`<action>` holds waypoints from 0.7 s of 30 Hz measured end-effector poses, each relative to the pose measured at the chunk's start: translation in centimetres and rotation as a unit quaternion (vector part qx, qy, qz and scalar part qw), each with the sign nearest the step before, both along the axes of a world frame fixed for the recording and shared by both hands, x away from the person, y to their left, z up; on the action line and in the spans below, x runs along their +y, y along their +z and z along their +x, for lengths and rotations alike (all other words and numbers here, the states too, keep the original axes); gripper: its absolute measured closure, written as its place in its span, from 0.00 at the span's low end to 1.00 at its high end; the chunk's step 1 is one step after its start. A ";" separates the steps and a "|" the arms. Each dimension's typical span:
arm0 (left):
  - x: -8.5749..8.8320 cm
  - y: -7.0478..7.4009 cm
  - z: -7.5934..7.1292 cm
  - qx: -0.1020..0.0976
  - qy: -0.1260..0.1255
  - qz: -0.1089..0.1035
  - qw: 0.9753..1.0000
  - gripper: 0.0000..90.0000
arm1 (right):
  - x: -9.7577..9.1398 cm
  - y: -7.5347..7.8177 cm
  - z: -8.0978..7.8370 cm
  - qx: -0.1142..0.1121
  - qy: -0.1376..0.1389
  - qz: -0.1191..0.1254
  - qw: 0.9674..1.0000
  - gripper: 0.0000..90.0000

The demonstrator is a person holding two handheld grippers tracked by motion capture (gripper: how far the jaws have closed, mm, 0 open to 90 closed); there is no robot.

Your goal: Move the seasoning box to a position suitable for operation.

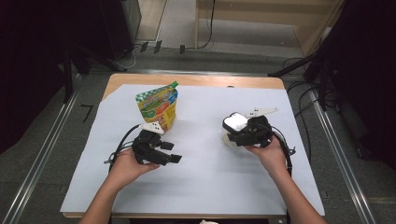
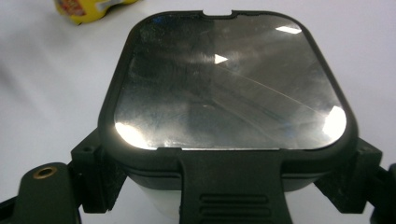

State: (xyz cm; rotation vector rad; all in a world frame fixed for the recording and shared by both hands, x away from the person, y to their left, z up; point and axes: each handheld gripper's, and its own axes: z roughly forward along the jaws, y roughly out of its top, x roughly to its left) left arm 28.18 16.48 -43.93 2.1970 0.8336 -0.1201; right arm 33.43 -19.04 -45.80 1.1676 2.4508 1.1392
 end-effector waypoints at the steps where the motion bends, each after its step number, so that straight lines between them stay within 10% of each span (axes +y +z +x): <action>1: -0.1 0.0 0.0 -0.002 0.000 -0.001 1.000 0.39 | 0.8 -0.3 -0.5 0.001 0.011 -0.008 1.000 0.18; 7: -0.2 -0.1 0.0 -0.004 -0.005 0.010 1.000 0.40 | 2.4 -0.3 -2.0 -0.037 0.029 -0.028 0.998 0.19; 21: -0.3 -0.1 0.1 -0.003 -0.006 0.010 1.000 0.40 | 1.6 -1.0 -3.1 -0.035 0.027 -0.033 0.998 0.18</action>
